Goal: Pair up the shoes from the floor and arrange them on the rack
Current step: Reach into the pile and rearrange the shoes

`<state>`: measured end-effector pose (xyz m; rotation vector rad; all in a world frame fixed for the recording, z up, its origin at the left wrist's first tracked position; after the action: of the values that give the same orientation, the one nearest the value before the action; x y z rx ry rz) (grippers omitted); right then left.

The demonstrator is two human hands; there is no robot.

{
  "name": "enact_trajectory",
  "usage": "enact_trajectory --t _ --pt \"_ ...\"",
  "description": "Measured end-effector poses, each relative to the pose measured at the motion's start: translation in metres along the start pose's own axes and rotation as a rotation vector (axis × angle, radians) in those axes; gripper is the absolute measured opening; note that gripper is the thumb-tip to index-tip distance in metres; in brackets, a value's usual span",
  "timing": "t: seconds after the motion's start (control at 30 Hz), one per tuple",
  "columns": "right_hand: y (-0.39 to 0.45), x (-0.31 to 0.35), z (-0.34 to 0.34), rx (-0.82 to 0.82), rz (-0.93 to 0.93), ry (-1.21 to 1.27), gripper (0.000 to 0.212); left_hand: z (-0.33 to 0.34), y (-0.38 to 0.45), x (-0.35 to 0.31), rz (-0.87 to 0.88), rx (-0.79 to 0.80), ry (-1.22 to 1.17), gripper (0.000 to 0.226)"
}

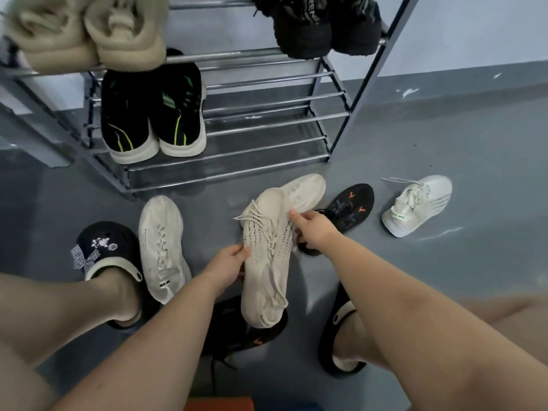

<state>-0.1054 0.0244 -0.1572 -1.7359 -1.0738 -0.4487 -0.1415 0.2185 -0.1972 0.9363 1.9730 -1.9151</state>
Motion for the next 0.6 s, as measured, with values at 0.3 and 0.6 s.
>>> enact_trajectory --t 0.3,0.6 --pt "0.009 0.024 0.065 0.275 0.002 -0.140 0.060 -0.046 0.001 0.012 -0.055 -0.183 -0.151 0.032" --pt "0.046 0.054 0.138 0.294 -0.082 -0.126 0.056 -0.090 0.029 0.008 -0.106 -0.228 -0.312 0.036"
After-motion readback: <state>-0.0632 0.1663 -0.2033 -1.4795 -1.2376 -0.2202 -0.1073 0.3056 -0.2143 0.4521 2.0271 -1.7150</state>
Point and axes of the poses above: each hand's wrist, its own y-axis towards the middle knuckle, its own z-axis out of the palm, x = y × z, the point moved 6 cm from there along y, towards the middle knuckle, and after that the axes turned 8 degrees about -z, right-handed, at the moved point
